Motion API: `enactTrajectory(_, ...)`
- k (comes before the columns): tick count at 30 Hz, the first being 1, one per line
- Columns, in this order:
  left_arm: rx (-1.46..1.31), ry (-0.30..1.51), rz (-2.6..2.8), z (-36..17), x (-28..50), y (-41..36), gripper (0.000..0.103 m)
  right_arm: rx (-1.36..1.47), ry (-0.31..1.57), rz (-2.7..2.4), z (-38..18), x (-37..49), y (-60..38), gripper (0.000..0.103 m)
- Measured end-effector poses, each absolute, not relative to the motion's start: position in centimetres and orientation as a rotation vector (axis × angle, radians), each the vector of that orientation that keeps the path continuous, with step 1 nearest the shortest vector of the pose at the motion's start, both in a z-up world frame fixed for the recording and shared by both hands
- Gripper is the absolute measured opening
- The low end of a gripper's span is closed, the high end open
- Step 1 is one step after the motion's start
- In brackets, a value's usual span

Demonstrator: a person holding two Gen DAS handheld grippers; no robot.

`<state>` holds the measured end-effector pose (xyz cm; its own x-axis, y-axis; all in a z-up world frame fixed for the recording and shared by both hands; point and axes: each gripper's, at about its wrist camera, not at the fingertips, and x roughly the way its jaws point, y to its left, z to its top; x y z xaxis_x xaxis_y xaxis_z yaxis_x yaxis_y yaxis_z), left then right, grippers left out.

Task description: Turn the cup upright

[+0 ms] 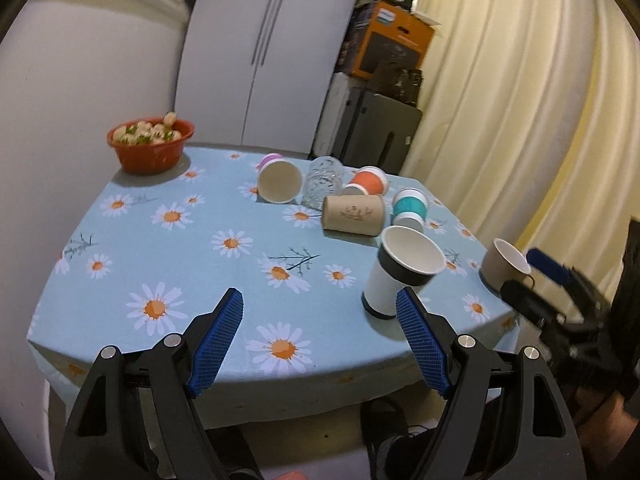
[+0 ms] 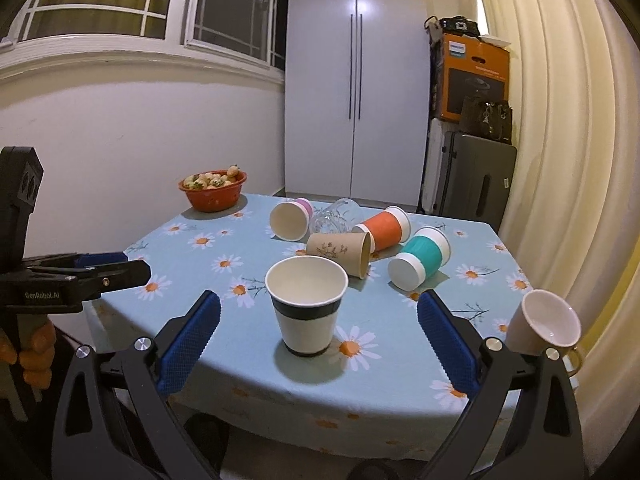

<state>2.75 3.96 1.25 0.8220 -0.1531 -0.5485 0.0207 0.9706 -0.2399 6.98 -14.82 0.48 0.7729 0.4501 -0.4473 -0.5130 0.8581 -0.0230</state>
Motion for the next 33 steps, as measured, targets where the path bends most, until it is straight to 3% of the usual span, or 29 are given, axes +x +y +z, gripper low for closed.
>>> enactTrajectory(11,-0.118,0.590,-0.147,2.4,0.0,2.2,0.077,-0.182,0.489,0.544,2.6,6.5,-18.8,0.098)
enactTrajectory(33,-0.020,0.588,-0.140,1.8,-1.4,0.6,0.077,-0.164,0.496,0.506,1.4,5.7,-19.9,0.098)
